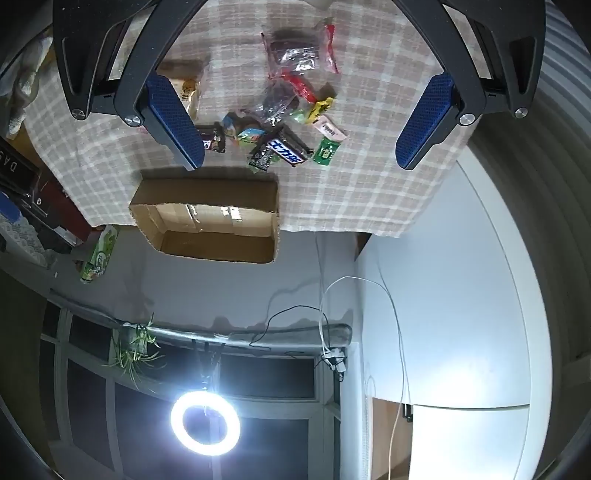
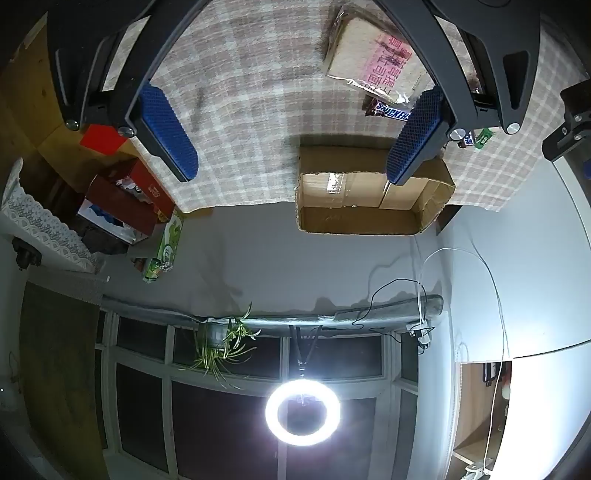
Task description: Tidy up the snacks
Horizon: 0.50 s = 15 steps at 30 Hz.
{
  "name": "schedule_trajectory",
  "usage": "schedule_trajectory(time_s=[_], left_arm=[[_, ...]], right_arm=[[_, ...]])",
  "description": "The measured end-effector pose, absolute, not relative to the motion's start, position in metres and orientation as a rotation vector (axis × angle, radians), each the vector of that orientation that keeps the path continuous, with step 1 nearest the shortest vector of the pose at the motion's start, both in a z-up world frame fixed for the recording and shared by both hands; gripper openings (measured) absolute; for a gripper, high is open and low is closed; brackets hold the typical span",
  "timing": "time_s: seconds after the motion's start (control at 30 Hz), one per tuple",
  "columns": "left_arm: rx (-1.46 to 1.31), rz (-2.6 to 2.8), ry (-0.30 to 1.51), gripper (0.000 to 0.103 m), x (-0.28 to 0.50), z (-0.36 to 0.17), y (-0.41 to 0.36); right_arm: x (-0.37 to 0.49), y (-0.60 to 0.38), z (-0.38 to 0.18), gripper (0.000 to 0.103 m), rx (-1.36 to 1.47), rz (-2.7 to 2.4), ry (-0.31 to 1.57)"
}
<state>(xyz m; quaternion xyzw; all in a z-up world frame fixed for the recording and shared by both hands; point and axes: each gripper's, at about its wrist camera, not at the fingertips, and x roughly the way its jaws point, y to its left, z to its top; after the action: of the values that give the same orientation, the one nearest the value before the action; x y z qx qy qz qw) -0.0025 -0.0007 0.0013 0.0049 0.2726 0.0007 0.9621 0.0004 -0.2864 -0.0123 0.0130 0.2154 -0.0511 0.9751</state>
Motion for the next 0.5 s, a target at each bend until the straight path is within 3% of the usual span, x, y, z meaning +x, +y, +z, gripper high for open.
schedule_trajectory(time_s=[0.5], left_arm=[[0.005,0.019,0.567,0.103,0.004,-0.001,0.002]], right_arm=[[0.007,-0.292,-0.026,0.103,0.045,-0.076,0.473]])
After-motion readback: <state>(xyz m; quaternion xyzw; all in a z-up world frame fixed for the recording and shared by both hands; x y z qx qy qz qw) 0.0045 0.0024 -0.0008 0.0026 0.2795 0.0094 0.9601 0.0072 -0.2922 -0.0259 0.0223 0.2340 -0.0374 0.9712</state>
